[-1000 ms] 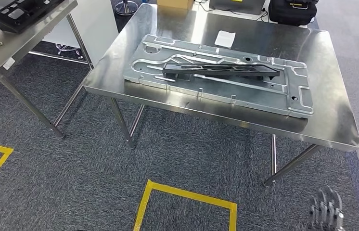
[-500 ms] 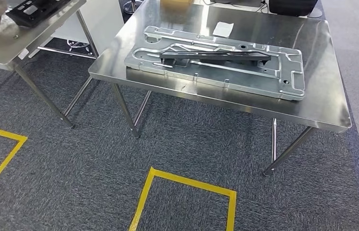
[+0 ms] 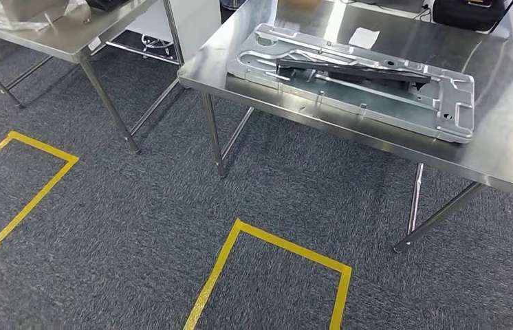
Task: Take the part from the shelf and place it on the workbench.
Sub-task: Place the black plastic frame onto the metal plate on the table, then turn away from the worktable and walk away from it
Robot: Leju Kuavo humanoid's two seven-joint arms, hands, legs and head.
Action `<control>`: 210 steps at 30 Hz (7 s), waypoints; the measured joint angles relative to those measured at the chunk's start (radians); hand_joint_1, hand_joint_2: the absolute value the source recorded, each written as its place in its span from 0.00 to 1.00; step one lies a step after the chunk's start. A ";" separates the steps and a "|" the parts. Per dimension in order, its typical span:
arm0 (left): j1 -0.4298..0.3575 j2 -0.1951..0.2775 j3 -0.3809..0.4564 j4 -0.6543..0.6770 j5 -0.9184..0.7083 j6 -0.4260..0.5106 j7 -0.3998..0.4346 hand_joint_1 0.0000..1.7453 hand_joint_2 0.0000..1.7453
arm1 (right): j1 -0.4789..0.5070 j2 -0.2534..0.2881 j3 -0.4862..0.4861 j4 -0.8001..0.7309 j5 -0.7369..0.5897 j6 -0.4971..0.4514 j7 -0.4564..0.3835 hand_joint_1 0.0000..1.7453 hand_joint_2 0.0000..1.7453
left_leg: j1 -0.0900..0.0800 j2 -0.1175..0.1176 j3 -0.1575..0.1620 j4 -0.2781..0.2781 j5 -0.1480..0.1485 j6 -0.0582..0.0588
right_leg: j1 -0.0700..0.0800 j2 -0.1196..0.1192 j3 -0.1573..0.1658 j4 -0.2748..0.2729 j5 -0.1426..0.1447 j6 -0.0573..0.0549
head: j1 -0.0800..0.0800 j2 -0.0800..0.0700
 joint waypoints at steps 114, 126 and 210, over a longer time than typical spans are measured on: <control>0.011 -0.018 -0.262 0.025 0.016 0.022 0.140 0.00 0.00 | 0.011 -0.023 0.321 0.163 0.526 0.182 0.196 0.00 0.00 | -0.003 0.070 0.050 0.030 -0.063 -0.027 | 0.017 -0.111 0.101 -0.252 0.014 -0.028 | -0.008 0.000; 0.005 -0.023 -0.279 0.027 0.031 0.022 0.139 0.00 0.00 | 0.021 -0.025 0.320 0.163 0.538 0.184 0.194 0.00 0.00 | -0.009 -0.074 0.058 0.020 -0.052 -0.009 | 0.025 0.069 0.064 -0.234 0.045 -0.061 | -0.002 0.000; 0.002 -0.014 -0.332 0.028 0.103 0.032 0.123 0.00 0.00 | 0.008 -0.016 0.291 0.164 0.575 0.178 0.194 0.00 0.00 | -0.002 0.030 0.061 0.011 -0.041 -0.001 | 0.014 -0.020 0.010 -0.064 -0.082 -0.031 | 0.002 0.000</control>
